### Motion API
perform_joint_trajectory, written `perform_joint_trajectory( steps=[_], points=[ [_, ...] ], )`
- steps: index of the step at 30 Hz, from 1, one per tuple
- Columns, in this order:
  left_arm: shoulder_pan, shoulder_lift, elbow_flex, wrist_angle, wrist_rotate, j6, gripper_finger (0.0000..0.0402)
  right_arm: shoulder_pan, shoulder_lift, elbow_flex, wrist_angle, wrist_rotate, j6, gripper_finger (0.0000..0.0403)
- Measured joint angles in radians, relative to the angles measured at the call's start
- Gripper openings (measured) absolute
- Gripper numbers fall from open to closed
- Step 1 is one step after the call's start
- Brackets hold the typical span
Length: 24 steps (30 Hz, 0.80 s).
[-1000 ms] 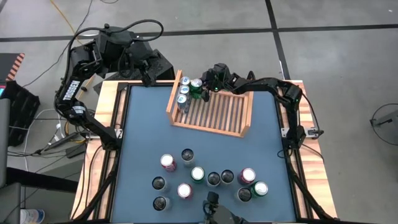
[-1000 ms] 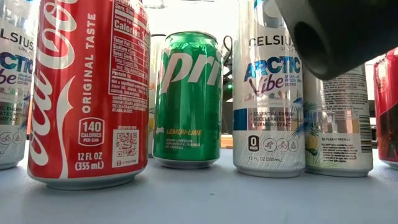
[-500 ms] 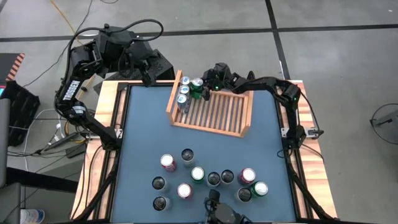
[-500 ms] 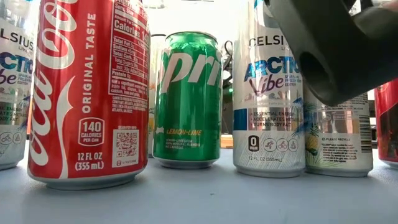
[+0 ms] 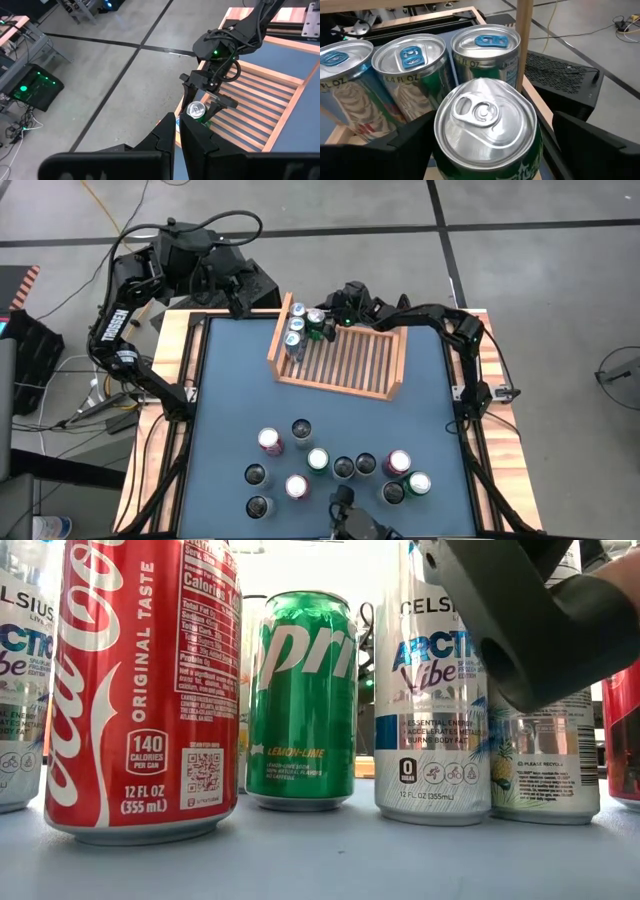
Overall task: Place canned beverage on shelf
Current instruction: Put the green soda can on the shelf
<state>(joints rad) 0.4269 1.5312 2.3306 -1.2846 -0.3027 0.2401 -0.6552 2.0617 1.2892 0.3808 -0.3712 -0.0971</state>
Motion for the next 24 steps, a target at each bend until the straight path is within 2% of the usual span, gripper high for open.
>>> perform_joint_trajectory(
  steps=[24],
  points=[
    [0.0, 0.0, 0.0, -0.008, 0.003, 0.008, 0.0016, -0.009, -0.033, 0.0, -0.146, -0.015, -0.031, 0.038]
  ],
)
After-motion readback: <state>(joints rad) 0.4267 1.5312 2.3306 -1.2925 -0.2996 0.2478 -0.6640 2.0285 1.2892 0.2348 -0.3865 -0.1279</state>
